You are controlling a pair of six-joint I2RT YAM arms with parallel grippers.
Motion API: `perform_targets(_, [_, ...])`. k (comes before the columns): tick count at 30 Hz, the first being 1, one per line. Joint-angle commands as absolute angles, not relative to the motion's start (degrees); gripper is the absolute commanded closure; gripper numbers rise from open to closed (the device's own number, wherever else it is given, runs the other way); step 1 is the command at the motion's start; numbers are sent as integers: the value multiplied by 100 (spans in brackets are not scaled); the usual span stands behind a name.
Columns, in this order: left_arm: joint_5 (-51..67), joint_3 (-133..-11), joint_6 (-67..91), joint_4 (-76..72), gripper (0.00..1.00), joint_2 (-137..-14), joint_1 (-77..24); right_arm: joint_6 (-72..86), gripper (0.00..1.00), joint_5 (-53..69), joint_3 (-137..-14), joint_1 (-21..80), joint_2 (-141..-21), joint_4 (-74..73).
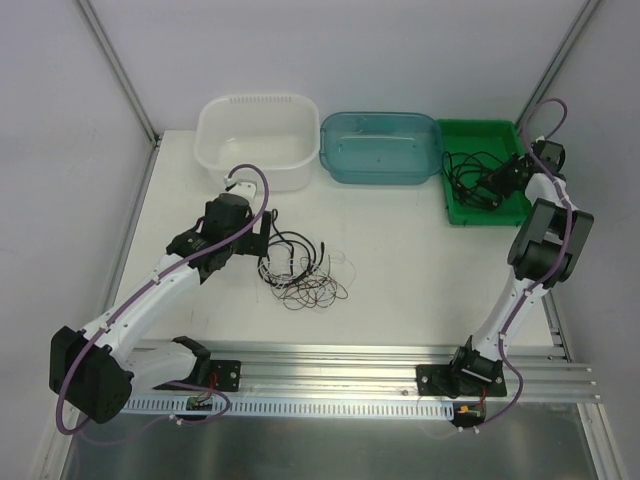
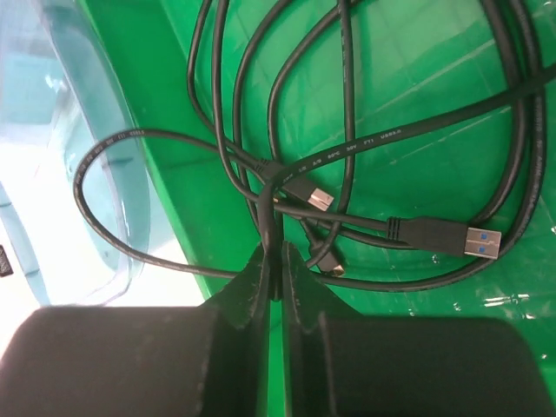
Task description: Untangle the cables
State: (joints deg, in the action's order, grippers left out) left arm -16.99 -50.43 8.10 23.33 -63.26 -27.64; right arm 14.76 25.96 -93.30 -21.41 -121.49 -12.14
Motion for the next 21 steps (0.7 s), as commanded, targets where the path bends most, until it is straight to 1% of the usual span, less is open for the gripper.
perform_targets(1, [-1758, -5238, 773, 2373, 1, -6381, -2725, 1274, 97, 2135, -9738, -2320, -12278, -1502])
perform_targets(4, [-1749, -5238, 773, 2382, 1, -6407, -2725, 1274, 95, 2145, -9791, -2347, -12322, -1529])
perform_targets(6, [-1767, -5238, 774, 2382, 1, -6425, -2725, 1492, 90, 2171, -9730, -2373, -12340, -1433])
perform_targets(7, [-1767, -5238, 782, 2382, 1, -6434, -2716, 1538, 86, 2206, -9703, -2373, -12340, -1389])
perform_targets(8, [-1758, -5247, 782, 2382, 1, -6434, -2725, 1538, 75, 2223, -9668, -2373, -12322, -1363])
perform_targets(10, [-1758, -5247, 782, 2382, 1, -6434, -2716, 1442, 66, 2215, -9502, -2347, -12139, -1284])
perform_targets(11, [-1767, -5247, 774, 2382, 1, -6442, -2716, 1381, 59, 2206, -9423, -2312, -12042, -1240])
perform_targets(14, [-1767, -5247, 782, 2391, 1, -6416, -2725, 898, 48, 1961, -9159, -2198, -11550, -1282])
perform_targets(17, [-1732, -5256, 791, 2391, 1, -6416, -2725, 335, 41, 1443, -9062, -2005, -10997, -1563])
perform_targets(20, [-1705, -5256, 809, 2391, 1, -6381, -2725, -243, 36, 583, -8913, -1680, -10471, -1714])
perform_targets(21, [-1714, -5256, 809, 2382, 1, -6372, -2725, -359, 35, 102, -8869, -1583, -10355, -1723])
